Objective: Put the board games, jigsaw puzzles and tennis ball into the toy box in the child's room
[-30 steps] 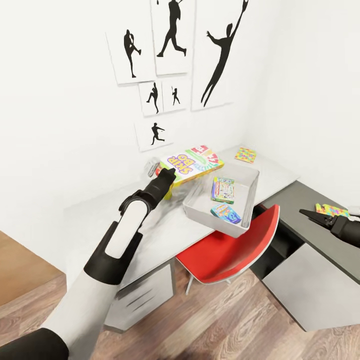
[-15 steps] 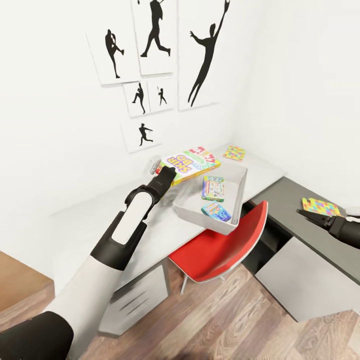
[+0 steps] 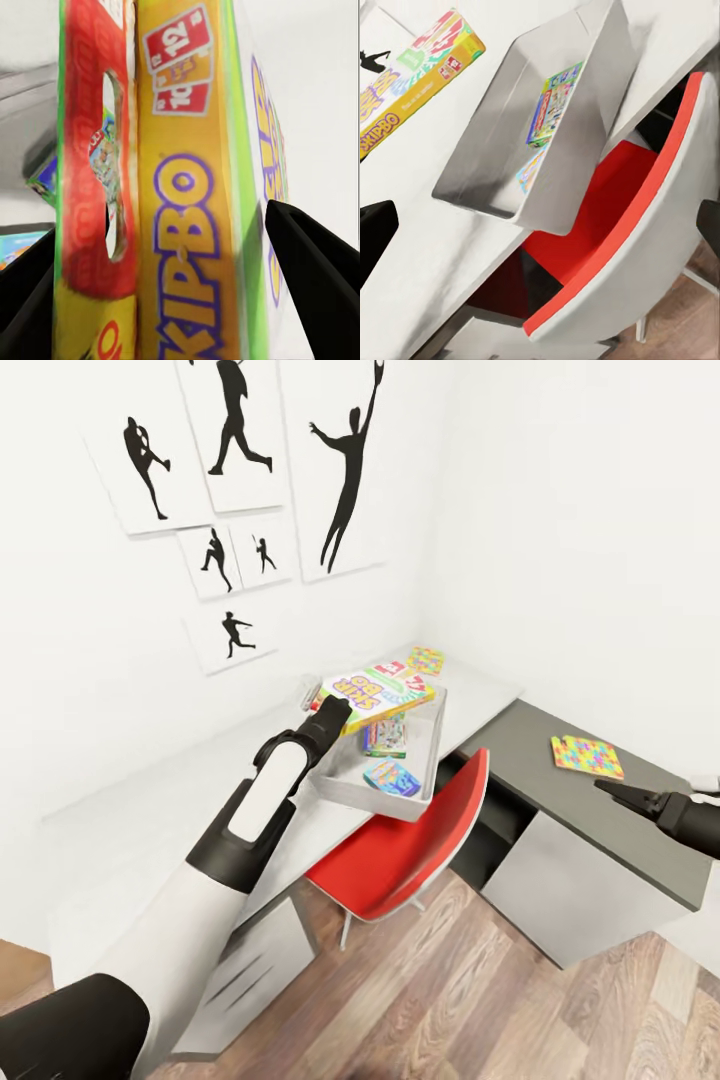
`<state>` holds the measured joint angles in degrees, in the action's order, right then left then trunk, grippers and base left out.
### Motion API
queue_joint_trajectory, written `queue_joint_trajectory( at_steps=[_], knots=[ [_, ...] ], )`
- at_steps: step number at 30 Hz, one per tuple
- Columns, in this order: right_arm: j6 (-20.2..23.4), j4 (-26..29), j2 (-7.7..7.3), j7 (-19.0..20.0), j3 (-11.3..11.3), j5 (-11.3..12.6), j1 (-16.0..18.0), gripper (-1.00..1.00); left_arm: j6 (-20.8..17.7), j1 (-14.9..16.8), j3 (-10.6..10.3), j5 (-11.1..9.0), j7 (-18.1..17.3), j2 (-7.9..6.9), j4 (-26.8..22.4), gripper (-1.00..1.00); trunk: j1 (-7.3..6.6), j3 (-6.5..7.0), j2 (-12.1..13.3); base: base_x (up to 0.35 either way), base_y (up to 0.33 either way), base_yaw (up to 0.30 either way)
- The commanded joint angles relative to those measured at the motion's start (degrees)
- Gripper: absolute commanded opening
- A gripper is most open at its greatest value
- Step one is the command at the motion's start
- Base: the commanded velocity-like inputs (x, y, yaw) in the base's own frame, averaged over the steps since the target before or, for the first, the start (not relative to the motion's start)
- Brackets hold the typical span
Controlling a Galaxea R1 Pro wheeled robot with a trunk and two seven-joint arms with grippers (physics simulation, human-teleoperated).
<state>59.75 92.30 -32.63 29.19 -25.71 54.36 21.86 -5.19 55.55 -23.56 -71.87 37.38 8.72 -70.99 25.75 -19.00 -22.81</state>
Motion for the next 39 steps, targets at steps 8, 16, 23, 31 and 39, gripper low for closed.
queue_joint_trajectory(
  at_steps=[8,16,23,31,39],
  knots=[
    [0.25,-0.02,0.01,0.45,-0.04,-0.45,0.10,1.00,-0.35,0.20,0.51,-0.02,0.88,-0.44,3.18,-1.00,0.03,-0.10,-0.11,0.000,0.000,-0.215],
    [0.25,-0.02,0.02,0.43,-0.04,-0.48,0.11,1.00,-1.06,0.28,1.85,0.04,1.43,-0.64,4.96,-1.00,0.03,-0.10,-0.11,0.000,0.000,-0.061],
    [0.25,-0.01,0.02,0.43,-0.04,-0.46,0.11,1.00,-1.17,1.11,2.62,-0.02,1.47,-0.57,8.49,-1.00,0.03,-0.10,-0.11,0.000,0.000,-0.015],
    [0.25,-0.01,0.02,0.43,-0.04,-0.47,0.11,1.00,0.01,2.02,2.72,0.11,1.64,-0.30,9.86,-1.00,0.03,-0.10,-0.11,0.000,0.000,-0.005],
    [0.25,-0.01,0.00,0.43,-0.04,-0.45,0.11,1.00,0.52,3.63,2.75,0.45,1.70,-0.20,10.49,-1.00,0.03,-0.10,-0.11,0.000,0.000,-0.001]
  ],
)
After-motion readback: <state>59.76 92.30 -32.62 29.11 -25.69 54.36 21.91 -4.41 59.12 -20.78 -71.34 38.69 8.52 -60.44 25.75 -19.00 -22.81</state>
